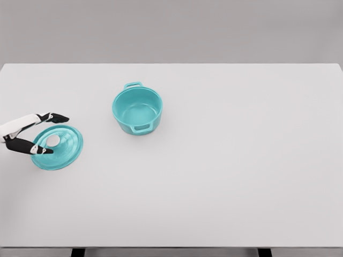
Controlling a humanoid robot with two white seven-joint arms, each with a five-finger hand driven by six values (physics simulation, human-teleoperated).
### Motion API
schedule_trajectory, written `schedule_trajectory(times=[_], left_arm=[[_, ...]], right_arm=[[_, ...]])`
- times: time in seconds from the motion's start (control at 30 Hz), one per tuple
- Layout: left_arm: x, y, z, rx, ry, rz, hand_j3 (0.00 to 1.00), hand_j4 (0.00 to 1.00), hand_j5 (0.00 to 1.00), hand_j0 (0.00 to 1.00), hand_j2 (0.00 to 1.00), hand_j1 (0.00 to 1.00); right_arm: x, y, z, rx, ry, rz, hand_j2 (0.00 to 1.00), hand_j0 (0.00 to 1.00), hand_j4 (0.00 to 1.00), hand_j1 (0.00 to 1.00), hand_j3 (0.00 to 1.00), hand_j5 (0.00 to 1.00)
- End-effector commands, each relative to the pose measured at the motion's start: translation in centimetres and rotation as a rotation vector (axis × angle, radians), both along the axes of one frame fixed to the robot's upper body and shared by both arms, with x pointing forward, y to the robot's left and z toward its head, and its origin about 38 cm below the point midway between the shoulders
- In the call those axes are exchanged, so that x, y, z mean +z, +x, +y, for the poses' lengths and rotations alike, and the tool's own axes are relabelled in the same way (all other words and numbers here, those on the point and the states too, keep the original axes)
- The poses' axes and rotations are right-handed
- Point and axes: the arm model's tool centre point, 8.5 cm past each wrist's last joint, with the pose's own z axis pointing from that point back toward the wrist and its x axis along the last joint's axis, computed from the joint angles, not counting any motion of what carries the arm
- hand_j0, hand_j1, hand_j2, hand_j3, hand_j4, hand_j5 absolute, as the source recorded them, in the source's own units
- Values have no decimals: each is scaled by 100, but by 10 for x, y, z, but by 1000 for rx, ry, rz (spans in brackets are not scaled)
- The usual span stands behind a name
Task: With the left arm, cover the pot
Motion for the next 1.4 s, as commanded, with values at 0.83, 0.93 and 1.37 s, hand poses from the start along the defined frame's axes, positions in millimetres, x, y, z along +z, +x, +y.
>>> schedule_trajectory(times=[0.83,0.93,1.37], left_arm=[[-8,-3,10,22,13,39,83,83,83,83,83,83],[-11,-3,11,29,11,44,83,83,83,83,83,83],[-14,-6,13,33,17,54,72,72,72,72,72,72]], right_arm=[[0,0,0,0,0,-1,100,100,100,100,100,100],[0,0,0,0,0,-1,100,100,100,100,100,100],[0,1,0,0,0,-2,100,100,100,100,100,100]])
